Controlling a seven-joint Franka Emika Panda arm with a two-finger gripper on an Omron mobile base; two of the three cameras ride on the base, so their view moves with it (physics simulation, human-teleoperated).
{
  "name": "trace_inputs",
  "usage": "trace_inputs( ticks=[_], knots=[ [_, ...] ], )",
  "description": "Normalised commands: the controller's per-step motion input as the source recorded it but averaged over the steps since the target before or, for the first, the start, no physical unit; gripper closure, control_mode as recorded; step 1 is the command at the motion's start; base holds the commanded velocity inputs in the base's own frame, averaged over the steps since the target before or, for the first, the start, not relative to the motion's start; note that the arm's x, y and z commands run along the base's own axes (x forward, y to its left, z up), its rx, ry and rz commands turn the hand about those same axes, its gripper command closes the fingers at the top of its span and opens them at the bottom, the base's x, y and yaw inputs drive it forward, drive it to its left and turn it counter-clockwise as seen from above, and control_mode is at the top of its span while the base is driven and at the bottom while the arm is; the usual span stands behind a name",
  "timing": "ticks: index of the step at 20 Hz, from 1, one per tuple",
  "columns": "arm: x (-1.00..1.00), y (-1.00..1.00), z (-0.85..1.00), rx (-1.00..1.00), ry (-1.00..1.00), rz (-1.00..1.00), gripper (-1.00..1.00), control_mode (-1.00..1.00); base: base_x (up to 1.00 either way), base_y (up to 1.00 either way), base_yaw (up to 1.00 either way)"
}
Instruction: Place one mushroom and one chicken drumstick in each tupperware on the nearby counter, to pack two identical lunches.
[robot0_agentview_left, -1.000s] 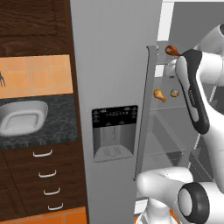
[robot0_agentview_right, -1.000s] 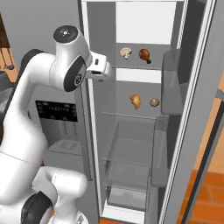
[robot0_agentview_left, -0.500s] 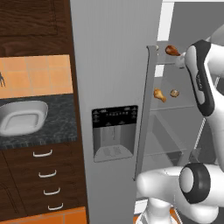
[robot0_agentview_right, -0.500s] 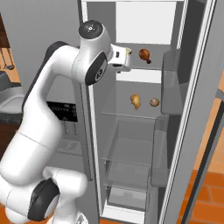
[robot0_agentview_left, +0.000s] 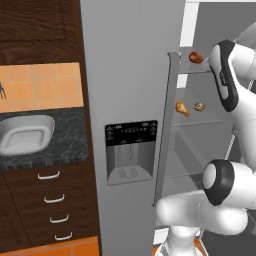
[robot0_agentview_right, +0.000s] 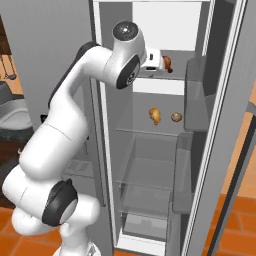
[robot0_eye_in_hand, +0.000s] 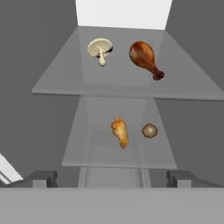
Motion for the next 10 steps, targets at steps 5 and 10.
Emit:
trace_inputs(
  ticks=[5,10],
  knots=[
    [0.58,-0.28,0.00,-0.01,0.07,0.00,-1.00,-1.00,0.00,0.00,0.00],
    [0.56,-0.28,-0.02,0.00,0.05,0.02,-1.00,-1.00,0.00,0.00,0.00]
  ],
)
